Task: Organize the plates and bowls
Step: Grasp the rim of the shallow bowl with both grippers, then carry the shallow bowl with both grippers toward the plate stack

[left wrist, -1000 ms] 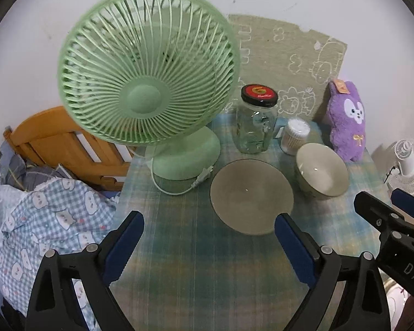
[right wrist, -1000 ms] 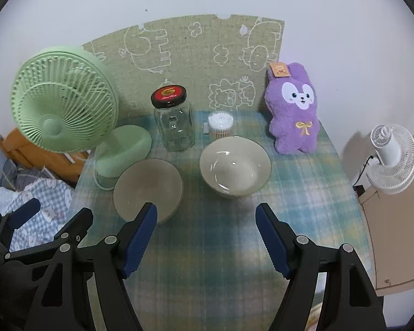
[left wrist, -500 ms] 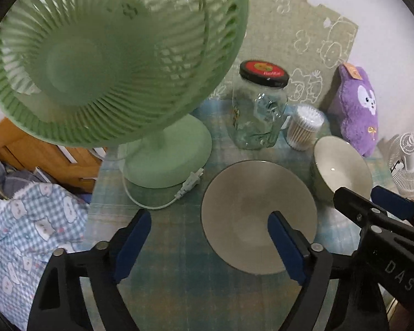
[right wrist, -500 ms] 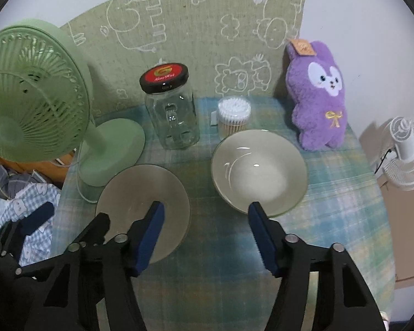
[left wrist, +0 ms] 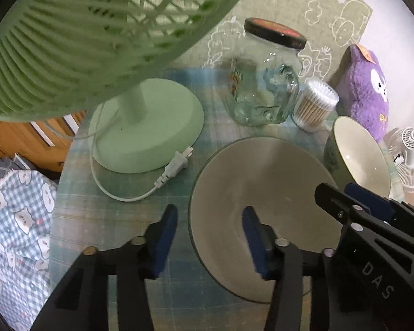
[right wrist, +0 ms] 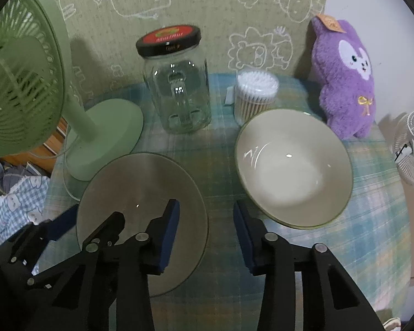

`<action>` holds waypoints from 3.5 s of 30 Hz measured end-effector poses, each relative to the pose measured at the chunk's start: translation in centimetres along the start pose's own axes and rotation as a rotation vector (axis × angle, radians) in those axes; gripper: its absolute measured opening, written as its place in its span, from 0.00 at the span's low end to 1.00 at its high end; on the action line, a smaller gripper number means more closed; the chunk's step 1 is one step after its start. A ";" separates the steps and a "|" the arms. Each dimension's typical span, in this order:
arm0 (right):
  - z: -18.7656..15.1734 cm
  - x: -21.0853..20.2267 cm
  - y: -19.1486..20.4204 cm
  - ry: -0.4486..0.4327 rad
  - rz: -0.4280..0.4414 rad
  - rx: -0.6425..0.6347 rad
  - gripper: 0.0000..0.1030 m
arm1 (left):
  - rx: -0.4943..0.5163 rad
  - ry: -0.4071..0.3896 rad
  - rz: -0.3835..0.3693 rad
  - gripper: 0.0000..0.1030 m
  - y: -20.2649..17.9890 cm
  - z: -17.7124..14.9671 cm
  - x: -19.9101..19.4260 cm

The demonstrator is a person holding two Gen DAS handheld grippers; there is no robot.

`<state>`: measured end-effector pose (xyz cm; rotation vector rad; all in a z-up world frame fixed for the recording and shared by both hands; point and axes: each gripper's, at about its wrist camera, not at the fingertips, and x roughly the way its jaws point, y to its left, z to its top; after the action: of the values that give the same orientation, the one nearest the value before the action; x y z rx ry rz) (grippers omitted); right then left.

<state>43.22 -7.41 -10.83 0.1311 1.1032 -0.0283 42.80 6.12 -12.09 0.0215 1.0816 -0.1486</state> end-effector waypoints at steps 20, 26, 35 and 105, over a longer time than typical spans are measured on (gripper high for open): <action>-0.6 0.5 0.6 0.029 -0.026 -0.011 0.13 | 0.028 0.021 0.021 0.09 0.1 0.7 -0.3; -1.5 -0.3 0.6 0.050 -0.033 -0.023 0.13 | 0.015 0.050 0.014 0.09 -0.1 -0.2 -0.9; -4.1 -2.0 0.1 0.073 -0.028 -0.037 0.13 | -0.004 0.080 0.018 0.09 -0.6 -3.1 -2.4; -23.6 -19.9 -8.9 0.065 0.010 -0.065 0.13 | -0.060 0.049 0.043 0.09 -10.9 -22.0 -17.9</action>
<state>12.47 -14.21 -4.39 0.0799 1.1667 0.0208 13.81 -0.69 -6.07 -0.0054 1.1332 -0.0775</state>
